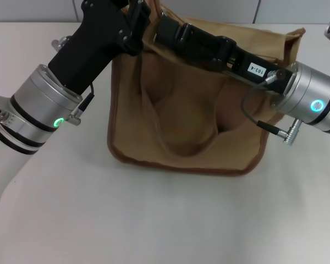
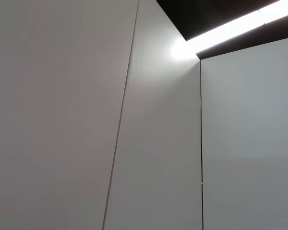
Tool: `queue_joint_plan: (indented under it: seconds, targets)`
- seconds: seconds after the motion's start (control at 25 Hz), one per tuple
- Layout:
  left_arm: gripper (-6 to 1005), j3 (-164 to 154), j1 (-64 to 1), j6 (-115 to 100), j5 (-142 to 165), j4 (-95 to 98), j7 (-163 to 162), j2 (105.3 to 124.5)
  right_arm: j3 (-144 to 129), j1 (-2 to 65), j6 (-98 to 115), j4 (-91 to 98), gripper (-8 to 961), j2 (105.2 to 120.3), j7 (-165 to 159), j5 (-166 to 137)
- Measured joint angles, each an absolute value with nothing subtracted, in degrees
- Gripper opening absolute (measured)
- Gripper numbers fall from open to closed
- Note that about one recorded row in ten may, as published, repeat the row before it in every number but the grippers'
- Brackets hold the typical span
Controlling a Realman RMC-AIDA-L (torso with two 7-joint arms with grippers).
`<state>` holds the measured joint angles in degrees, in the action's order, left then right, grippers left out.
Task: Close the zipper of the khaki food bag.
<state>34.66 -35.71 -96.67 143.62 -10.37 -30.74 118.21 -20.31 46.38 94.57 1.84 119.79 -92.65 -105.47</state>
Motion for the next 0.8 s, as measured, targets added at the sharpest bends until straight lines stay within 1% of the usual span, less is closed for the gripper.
queue_joint_plan:
  seconds: [0.8]
  targets:
    - [47, 34.73, -36.02, -96.12, 143.51, -10.38, -30.76, 118.29, -20.24, 47.12, 90.94, 1.41, 784, 119.79, -93.08, -105.46]
